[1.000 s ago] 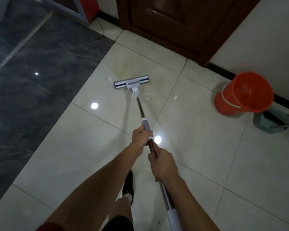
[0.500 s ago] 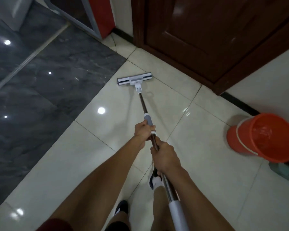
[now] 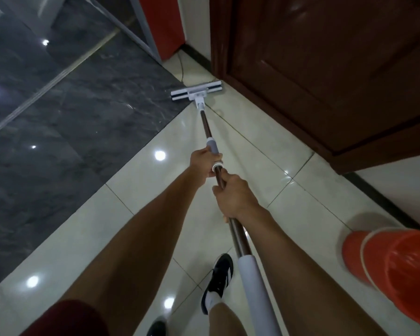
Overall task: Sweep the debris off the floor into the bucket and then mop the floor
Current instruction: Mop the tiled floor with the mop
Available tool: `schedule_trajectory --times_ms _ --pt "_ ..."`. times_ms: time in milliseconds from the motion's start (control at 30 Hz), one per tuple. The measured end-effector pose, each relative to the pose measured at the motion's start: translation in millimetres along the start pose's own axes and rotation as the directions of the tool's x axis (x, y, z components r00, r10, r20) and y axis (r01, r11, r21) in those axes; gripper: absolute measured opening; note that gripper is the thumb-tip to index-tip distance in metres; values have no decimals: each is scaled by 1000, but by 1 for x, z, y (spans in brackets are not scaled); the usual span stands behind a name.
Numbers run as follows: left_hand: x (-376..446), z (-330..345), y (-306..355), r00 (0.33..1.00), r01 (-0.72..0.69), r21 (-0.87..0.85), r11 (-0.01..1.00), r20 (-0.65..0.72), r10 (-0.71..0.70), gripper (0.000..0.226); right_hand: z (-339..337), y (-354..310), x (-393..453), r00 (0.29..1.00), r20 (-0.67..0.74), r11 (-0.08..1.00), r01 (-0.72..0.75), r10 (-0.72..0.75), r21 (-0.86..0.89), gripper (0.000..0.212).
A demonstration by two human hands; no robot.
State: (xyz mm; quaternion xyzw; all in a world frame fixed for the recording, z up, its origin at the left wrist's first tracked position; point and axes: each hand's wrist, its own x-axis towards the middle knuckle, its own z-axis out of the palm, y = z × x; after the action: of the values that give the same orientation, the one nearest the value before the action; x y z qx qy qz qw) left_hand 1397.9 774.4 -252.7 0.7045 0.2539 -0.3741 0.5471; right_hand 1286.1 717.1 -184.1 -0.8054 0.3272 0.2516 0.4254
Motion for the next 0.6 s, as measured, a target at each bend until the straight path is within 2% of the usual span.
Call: schedule_trajectory --times_ms 133,233,300,433,533,600 --pt "-2 -11 3 999 27 30 999 -35 -25 11 8 -9 -3 998 54 1000 24 -23 -4 42" --pt "-16 -27 -12 999 44 34 998 -2 -44 9 28 -7 -25 997 80 1000 9 -10 15 49" --pt "-26 -40 -26 997 69 59 996 27 -71 11 43 -3 -43 995 95 1000 -17 16 12 46" --pt "-63 -56 -72 987 144 9 990 68 -144 10 67 20 -96 994 106 1000 -17 20 -26 54" --pt "-97 -62 -125 978 167 20 986 127 -168 31 87 50 -150 994 92 998 -55 58 -35 60" --pt "-122 -66 -162 975 158 56 986 150 -164 32 105 73 -188 993 82 996 -87 88 -14 61"
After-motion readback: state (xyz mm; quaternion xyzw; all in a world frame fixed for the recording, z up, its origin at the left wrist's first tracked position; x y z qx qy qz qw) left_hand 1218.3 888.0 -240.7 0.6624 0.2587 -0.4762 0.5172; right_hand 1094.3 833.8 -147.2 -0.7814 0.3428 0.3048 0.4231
